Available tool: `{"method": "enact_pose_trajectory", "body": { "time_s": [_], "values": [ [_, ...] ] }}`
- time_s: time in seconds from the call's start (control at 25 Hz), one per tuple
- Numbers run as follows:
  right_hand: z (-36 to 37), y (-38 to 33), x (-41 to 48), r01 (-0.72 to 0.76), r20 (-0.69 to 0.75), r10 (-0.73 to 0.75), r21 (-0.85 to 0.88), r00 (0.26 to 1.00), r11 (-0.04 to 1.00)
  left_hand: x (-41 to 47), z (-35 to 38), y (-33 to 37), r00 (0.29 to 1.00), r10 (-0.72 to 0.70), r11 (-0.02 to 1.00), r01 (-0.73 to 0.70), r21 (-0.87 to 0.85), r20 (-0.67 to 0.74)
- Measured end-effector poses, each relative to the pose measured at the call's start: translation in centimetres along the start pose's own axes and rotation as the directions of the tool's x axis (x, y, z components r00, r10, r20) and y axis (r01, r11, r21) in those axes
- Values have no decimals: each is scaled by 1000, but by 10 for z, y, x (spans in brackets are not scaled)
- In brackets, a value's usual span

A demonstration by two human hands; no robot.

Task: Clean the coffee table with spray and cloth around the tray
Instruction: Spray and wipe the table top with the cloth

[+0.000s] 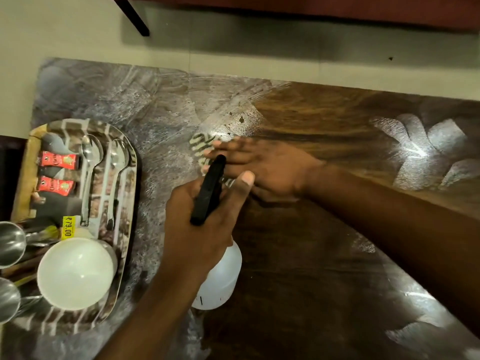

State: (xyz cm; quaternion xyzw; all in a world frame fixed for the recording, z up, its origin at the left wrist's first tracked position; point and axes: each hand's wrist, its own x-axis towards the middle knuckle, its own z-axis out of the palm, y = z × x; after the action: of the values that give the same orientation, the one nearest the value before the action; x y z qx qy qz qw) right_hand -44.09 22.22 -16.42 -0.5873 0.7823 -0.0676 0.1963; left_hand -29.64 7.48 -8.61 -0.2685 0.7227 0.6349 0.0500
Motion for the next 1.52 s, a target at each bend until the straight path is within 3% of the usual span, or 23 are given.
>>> {"method": "enact_pose_trajectory", "body": {
  "time_s": [0.08,0.16,0.24,0.28,0.32,0.4,0.44,0.52,0.6,0.68,0.76,0.8,0.84,0.92,1.0,1.08,1.12,1.2,1.28,1.32,1.36,1.44,1.52],
  "values": [
    [-13,35,-11,-319,-41,320,39,946,947,-2,-2,2,1000,4,1000,-4,-2,15],
    [-26,52,-10,-658,-171,696,233,697,716,-3,-6,1,1000,22,1000,-22,11,-4],
    [-27,33,15,-755,-220,823,328,524,568,-4,-10,-1,999,25,1000,-25,13,-30],
    [-23,18,29,-735,-210,801,320,560,598,-4,-13,-2,999,28,999,-27,19,-38],
    [-17,1,41,-659,-191,717,290,671,694,-5,-16,-2,999,36,999,-35,28,-41],
    [-2,-29,54,-327,-106,344,146,933,934,-5,-21,-2,998,50,998,-47,50,-41],
    [0,-35,55,-122,-27,123,63,992,991,-5,-25,-3,998,46,997,-43,61,-43],
    [-12,-15,53,82,72,-80,-31,994,996,-5,-32,-6,999,28,998,-25,52,-45],
    [-25,11,52,-178,58,178,-8,982,984,-6,-38,-10,999,10,1000,-9,28,-44],
    [-35,29,51,-553,-80,570,168,818,816,-9,-42,-12,999,6,999,-4,33,-36],
    [-35,17,61,-699,-163,753,288,638,655,-12,-45,-16,1000,2,1000,-2,25,-10],
    [-32,3,69,-697,-156,749,285,643,658,-13,-48,-17,1000,1,1000,-1,30,2],
    [-25,-13,73,-631,-127,671,250,730,734,-15,-50,-19,1000,3,999,-3,43,11],
    [-9,-43,71,-286,-18,289,110,957,952,-17,-54,-22,1000,11,998,-12,61,13],
    [-5,-44,56,40,86,-41,14,995,999,-20,-58,-25,1000,20,995,-19,94,-6],
    [-7,-20,43,-75,51,75,-12,996,997,-23,-62,-28,1000,26,991,-26,132,-2],
    [-8,-12,39,-263,-17,264,40,964,964,-26,-65,-30,1000,13,990,-14,143,12],
    [-6,-17,44,-606,-174,653,256,737,753,-34,-70,-35,999,-21,989,14,147,43],
    [-2,-49,65,-696,-226,797,395,559,600,-44,-74,-40,997,-10,992,0,130,77],
    [5,-68,72,-674,-217,776,396,592,624,-50,-77,-42,995,8,992,-20,126,95],
    [16,-88,72,-599,-202,683,351,702,720,-56,-79,-45,994,24,990,-39,134,109],
    [42,-127,58,-263,-140,286,164,948,951,-68,-86,-52,993,29,986,-47,161,114],
    [58,-135,29,116,3,-117,39,993,992,-79,-92,-60,995,9,980,-28,196,98]
  ]
}}
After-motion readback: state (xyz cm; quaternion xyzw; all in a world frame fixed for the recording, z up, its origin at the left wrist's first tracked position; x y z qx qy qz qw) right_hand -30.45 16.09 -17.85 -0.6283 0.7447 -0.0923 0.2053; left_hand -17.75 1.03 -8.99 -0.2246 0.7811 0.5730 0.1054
